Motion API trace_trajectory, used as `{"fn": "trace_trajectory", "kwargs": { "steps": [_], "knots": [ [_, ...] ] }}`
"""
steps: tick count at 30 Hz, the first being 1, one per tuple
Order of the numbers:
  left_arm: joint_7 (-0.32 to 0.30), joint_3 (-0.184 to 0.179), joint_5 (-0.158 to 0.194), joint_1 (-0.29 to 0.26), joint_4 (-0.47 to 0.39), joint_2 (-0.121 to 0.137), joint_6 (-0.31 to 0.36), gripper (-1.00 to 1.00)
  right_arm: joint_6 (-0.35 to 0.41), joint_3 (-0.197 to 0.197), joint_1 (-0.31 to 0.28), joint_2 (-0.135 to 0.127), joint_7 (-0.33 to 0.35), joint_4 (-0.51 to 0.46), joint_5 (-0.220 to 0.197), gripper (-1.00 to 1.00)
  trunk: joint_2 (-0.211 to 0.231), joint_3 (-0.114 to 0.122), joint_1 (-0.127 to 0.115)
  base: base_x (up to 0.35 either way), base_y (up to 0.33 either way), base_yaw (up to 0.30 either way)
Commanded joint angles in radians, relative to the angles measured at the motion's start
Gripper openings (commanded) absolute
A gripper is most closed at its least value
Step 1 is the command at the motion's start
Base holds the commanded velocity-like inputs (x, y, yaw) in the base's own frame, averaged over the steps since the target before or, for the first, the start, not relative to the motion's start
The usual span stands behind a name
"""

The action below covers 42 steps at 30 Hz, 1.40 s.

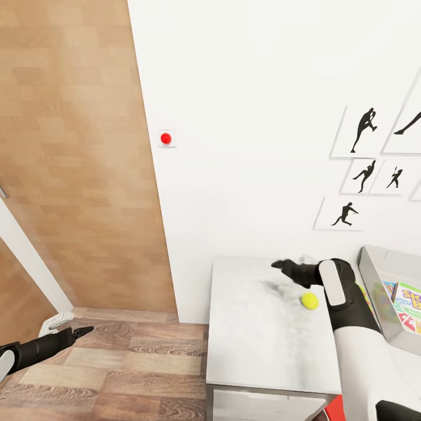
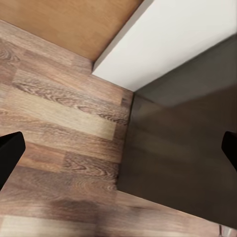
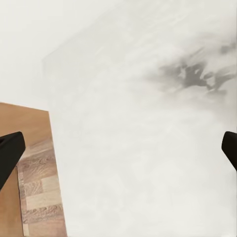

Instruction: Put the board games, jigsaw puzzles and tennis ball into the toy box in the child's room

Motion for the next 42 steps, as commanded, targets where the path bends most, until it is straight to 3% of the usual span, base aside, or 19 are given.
{"fn": "trace_trajectory", "kwargs": {
  "steps": [1,13,18,24,36,42],
  "knots": [
    [-0.003,0.002,0.004,-0.001,0.000,0.000,0.007,1.00,0.004,0.008,-0.002,0.000,-0.013,-0.005,-0.010,1.00,-0.002,-0.002,0.001,0.000,0.000,0.000],
    [-0.008,0.002,0.005,-0.001,0.000,0.000,0.008,1.00,0.008,0.129,-0.017,0.000,-0.042,-0.079,-0.006,1.00,-0.002,-0.002,0.001,0.000,0.000,0.000],
    [-0.009,0.002,0.005,-0.001,0.000,0.000,0.007,1.00,0.012,0.162,-0.076,0.000,-0.117,-0.067,-0.007,1.00,-0.002,-0.002,0.001,0.000,0.000,0.000],
    [-0.010,0.002,0.005,-0.001,0.000,0.000,0.006,1.00,0.012,0.176,-0.178,-0.001,-0.214,0.054,-0.008,1.00,-0.002,-0.002,0.001,0.000,0.000,0.000],
    [-0.061,0.000,0.004,-0.001,0.000,0.000,0.006,1.00,0.012,0.180,-0.358,-0.018,-0.309,0.388,-0.007,1.00,-0.002,-0.002,0.001,0.000,0.003,0.000],
    [-0.074,-0.001,0.002,-0.001,0.000,0.000,0.006,1.00,0.012,0.176,-0.381,-0.030,-0.317,0.427,-0.018,1.00,-0.002,-0.002,0.001,0.010,0.150,0.000]
  ]
}}
